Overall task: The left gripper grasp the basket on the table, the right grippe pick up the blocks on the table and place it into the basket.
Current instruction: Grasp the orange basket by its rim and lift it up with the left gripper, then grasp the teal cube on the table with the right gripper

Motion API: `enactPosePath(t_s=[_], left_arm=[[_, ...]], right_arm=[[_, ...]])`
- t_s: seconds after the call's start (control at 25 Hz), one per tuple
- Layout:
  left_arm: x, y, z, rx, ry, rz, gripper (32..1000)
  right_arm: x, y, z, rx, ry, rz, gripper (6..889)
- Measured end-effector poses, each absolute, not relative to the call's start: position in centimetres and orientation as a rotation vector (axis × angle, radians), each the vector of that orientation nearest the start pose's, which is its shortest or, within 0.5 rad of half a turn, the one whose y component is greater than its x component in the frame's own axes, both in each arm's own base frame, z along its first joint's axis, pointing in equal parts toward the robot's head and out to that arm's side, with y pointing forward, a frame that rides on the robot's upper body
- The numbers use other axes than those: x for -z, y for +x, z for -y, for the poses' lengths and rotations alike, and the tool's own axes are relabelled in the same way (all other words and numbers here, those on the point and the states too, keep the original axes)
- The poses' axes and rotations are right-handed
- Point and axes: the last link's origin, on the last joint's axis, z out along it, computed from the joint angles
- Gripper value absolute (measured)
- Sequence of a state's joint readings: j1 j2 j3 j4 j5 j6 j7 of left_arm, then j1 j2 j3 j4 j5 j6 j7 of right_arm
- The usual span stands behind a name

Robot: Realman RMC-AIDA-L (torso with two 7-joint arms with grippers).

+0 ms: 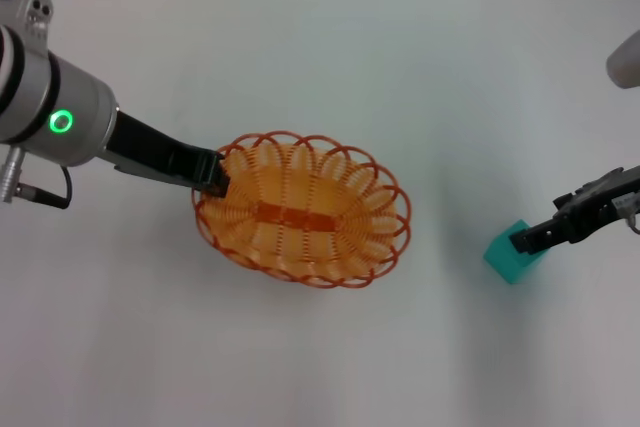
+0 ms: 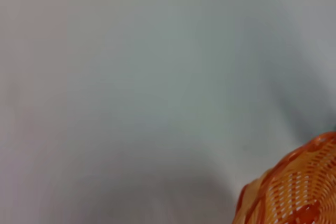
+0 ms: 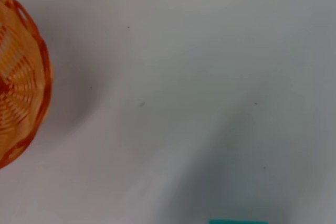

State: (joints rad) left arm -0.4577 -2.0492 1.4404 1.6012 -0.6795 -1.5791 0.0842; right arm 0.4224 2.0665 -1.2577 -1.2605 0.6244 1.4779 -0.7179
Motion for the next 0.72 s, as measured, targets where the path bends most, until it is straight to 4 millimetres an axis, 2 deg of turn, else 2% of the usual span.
enactPosePath(t_s=[0.4,0.72], left_arm=[[-2.2,-14.3,-32.4,-0.154,-2.39,1.418,78],[-2.2,-14.2,-32.3,-0.147,-2.404,1.418,76]], right_arm=[[-0.4,26.0,-33.3,0.37,-2.528,-1.164,838],[0.6,26.3,-33.6,0.378,-2.525,-1.185,835]])
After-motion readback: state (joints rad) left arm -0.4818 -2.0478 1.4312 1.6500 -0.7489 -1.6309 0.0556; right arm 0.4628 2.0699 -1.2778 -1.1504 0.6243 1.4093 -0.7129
